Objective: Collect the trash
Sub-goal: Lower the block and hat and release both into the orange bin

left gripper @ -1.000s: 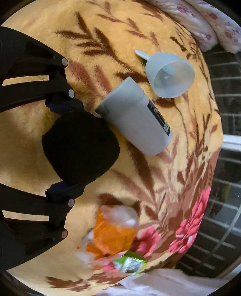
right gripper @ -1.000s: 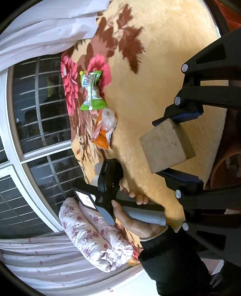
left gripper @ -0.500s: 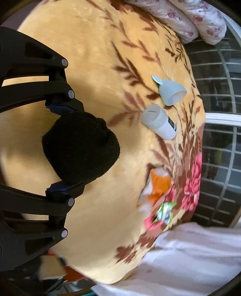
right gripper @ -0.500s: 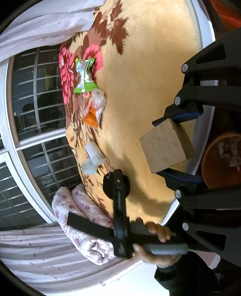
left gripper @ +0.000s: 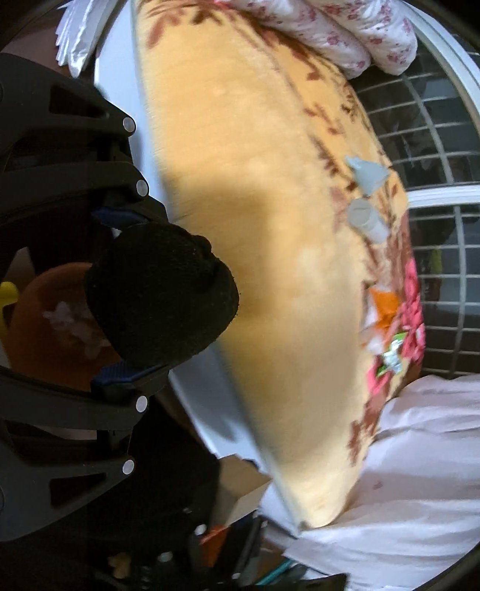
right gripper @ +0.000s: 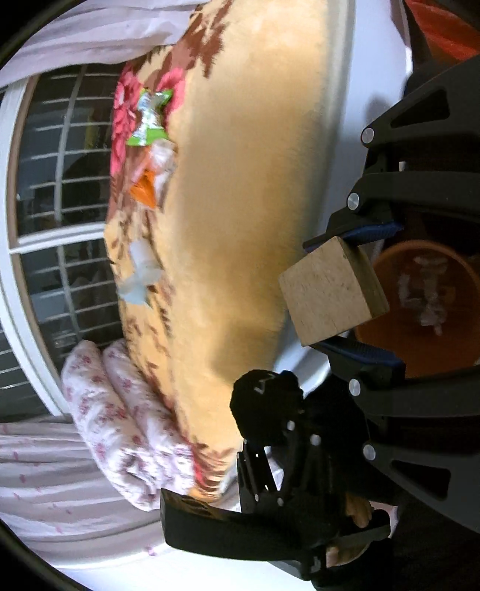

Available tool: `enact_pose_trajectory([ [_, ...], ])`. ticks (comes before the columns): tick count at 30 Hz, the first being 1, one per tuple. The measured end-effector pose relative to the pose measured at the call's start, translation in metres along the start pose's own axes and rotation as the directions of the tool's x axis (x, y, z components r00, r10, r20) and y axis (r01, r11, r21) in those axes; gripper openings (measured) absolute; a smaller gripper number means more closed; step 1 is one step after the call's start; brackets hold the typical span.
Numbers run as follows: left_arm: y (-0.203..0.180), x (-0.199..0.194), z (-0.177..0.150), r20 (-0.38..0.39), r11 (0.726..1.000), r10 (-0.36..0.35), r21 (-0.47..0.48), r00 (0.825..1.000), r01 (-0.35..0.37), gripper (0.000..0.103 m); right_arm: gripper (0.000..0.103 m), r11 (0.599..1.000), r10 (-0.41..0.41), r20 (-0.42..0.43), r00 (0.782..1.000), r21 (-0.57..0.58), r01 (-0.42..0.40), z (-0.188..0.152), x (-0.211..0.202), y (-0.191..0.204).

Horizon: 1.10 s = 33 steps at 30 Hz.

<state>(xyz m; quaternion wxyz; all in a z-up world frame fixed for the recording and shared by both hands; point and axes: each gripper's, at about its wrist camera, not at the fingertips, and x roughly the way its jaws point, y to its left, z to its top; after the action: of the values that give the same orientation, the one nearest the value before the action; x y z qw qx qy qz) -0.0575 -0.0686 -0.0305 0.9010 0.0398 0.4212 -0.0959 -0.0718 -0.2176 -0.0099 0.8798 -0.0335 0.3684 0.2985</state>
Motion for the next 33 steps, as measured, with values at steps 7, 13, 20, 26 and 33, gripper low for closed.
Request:
enact_pose_trajectory([
  [7, -0.004, 0.025, -0.05, -0.123, 1.0, -0.021, -0.006, 0.992, 0.021, 0.055, 0.045, 0.999, -0.021, -0.132, 0.991, -0.03, 0.018, -0.036, 0.02, 0.012],
  [13, 0.0, 0.058, -0.071, -0.244, 0.999, -0.039, -0.04, 0.969, 0.03, 0.055, 0.045, 0.999, -0.032, -0.247, 0.969, -0.036, 0.024, -0.058, 0.05, 0.012],
  [20, 0.007, 0.114, -0.088, -0.412, 0.999, 0.02, -0.034, 0.911, -0.037, 0.055, 0.045, 0.998, -0.063, -0.381, 0.923, -0.043, 0.05, -0.079, 0.098, 0.013],
  [26, 0.013, 0.123, -0.093, -0.448, 0.998, -0.002, -0.057, 0.894, -0.026, 0.055, 0.045, 0.999, -0.039, -0.425, 0.904, -0.021, 0.033, -0.083, 0.11, 0.008],
  [33, 0.015, 0.126, -0.096, -0.462, 0.998, -0.01, -0.057, 0.887, -0.019, 0.056, 0.045, 0.999, -0.034, -0.448, 0.893, -0.011, 0.032, -0.086, 0.116, 0.007],
])
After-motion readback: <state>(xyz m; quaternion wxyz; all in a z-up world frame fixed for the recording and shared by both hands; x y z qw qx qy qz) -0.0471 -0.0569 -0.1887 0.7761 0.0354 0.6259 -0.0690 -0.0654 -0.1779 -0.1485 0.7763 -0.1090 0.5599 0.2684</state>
